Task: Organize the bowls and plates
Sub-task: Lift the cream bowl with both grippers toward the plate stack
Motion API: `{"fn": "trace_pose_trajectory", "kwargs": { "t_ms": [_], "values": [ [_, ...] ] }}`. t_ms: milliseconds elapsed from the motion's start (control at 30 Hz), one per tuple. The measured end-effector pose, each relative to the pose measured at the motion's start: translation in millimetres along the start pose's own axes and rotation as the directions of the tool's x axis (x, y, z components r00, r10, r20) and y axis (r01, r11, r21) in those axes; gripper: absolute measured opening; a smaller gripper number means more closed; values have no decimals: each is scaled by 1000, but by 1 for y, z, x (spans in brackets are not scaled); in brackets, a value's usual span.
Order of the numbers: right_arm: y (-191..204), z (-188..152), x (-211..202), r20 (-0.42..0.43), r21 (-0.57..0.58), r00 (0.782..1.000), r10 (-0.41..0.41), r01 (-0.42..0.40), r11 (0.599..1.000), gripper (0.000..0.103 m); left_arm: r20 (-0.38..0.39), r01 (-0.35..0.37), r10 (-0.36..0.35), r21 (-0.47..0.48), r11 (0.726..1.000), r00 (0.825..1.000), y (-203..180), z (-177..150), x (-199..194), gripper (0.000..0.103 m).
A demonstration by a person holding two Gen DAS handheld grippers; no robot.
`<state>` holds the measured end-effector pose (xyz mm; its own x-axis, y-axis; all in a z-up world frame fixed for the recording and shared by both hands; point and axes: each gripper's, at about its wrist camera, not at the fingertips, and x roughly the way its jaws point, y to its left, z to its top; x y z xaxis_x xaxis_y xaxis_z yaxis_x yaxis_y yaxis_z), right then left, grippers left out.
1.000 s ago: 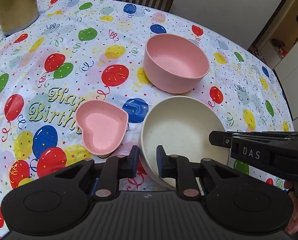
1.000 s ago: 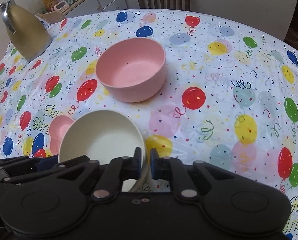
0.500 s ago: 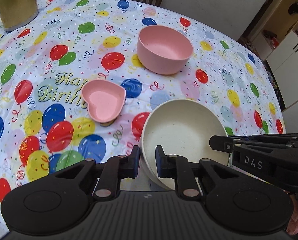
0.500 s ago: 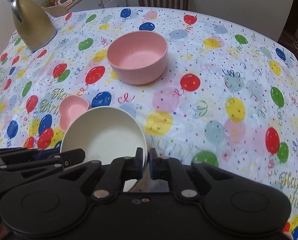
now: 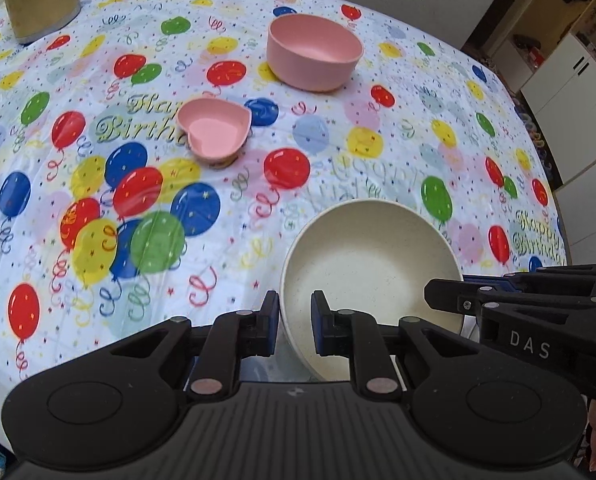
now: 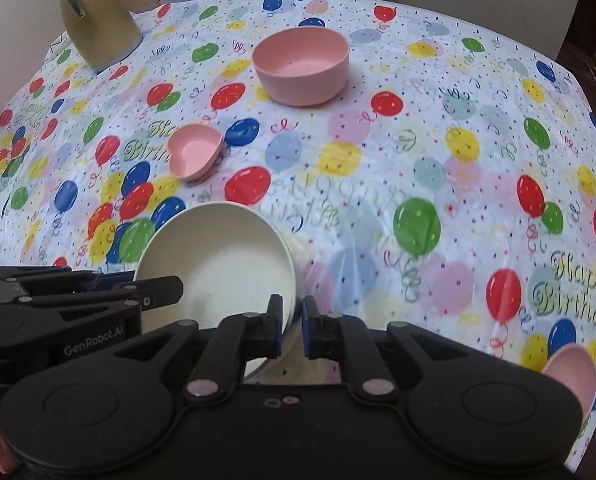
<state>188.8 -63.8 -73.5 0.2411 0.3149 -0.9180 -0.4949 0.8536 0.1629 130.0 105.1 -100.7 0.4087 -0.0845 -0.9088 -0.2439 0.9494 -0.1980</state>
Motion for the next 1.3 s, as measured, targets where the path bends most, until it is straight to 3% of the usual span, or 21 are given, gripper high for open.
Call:
{"fn": "trace_pose_trajectory", "kwargs": {
  "t_ms": [467, 867, 1300],
  "values": [
    [17, -47, 11, -89, 25, 996, 23, -20, 999, 8, -58, -12, 13, 10, 1000, 998, 12, -40, -7, 16],
    [20, -54, 17, -102, 49, 995, 17, -12, 999, 9, -74, -8, 10, 17, 1000, 997, 14, -46, 1, 16],
    [24, -51, 3, -70, 52, 997, 10, -7, 999, 24, -35, 6, -5, 45, 999, 999, 19, -44, -18, 16]
  ]
}}
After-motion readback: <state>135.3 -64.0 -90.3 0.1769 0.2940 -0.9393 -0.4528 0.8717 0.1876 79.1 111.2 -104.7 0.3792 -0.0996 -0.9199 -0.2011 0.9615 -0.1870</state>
